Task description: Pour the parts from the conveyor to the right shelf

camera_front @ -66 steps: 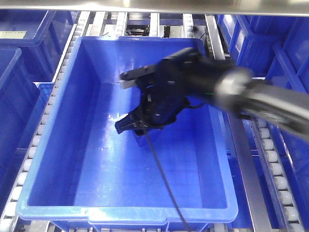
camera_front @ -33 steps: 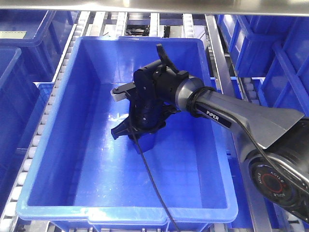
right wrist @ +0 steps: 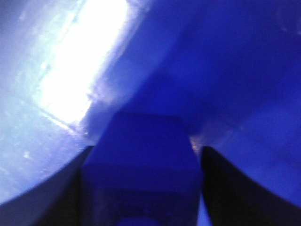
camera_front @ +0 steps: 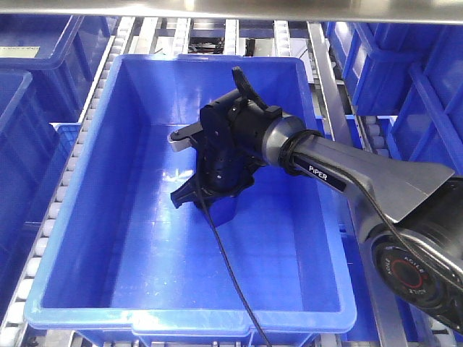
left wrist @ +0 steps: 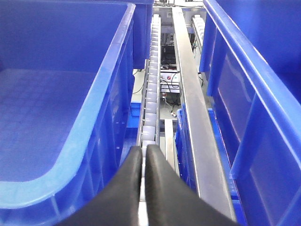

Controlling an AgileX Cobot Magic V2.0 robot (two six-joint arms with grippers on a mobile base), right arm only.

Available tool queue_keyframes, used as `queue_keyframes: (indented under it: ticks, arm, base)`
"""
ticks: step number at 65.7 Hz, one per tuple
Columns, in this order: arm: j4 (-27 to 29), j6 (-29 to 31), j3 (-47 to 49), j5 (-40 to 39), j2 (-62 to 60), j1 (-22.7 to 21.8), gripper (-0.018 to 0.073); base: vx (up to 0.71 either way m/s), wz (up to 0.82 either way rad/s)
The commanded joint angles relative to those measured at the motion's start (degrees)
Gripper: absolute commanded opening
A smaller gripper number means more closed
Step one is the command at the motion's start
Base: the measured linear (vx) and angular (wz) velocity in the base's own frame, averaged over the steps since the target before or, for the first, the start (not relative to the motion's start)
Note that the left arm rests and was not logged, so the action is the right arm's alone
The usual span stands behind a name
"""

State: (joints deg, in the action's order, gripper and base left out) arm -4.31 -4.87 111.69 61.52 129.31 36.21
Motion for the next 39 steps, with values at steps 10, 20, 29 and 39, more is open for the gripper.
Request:
queue_keyframes:
  ticks: [10,20,29,39]
  arm:
    - [-0.8,0.0,1.5,-0.2,-5.9,-0.5,0.0523]
    - [-0.9,0.0,1.4,-2.0,-7.7,0.4,0.0523]
    - [-0.8,0.0,1.4,-6.1,-10.1,1.8,0.0523]
    - [-0.8,-0.6,1.4,-7.5,-11.2,3.2,0.0523]
  base:
    - [0.00,0.00]
    - [0.00,0.00]
    - [0.00,0.00]
    - [0.00,0.00]
